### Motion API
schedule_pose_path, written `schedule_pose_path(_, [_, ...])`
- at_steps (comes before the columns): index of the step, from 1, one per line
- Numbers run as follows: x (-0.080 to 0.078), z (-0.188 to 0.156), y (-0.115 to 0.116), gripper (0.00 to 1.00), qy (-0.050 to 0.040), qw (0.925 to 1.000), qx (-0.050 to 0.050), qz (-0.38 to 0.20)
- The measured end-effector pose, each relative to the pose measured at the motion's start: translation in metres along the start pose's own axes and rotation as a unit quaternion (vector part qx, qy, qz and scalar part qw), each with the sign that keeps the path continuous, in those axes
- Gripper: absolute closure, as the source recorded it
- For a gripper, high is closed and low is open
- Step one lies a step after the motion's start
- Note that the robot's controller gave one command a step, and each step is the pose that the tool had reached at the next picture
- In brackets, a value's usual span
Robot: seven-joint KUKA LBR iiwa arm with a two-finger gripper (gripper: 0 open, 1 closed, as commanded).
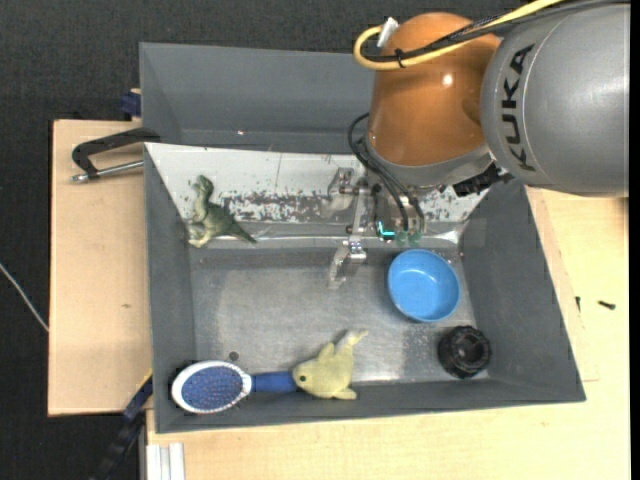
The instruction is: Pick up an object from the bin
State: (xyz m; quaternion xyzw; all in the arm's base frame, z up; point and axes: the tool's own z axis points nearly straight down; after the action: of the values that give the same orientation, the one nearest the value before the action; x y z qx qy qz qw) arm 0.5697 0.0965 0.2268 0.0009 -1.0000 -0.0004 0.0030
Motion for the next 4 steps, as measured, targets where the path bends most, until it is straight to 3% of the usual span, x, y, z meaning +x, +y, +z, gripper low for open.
schedule_pose_path(1, [-0.029, 0.143, -0.048, 0.0, -0.0062, 0.9997, 0.0, 0.024])
schedule_pose_path(2, [-0.006, 0.125, -0.145, 0.0, -0.0034, 0.9784, 0.002, -0.207])
schedule_pose_path(3, [0.049, 0.114, -0.113, 0.0, -0.0027, 0.9201, 0.001, -0.392])
schedule_pose_path(4, [0.046, 0.155, 0.005, 0.0, -0.0025, 0.8926, 0.003, -0.451])
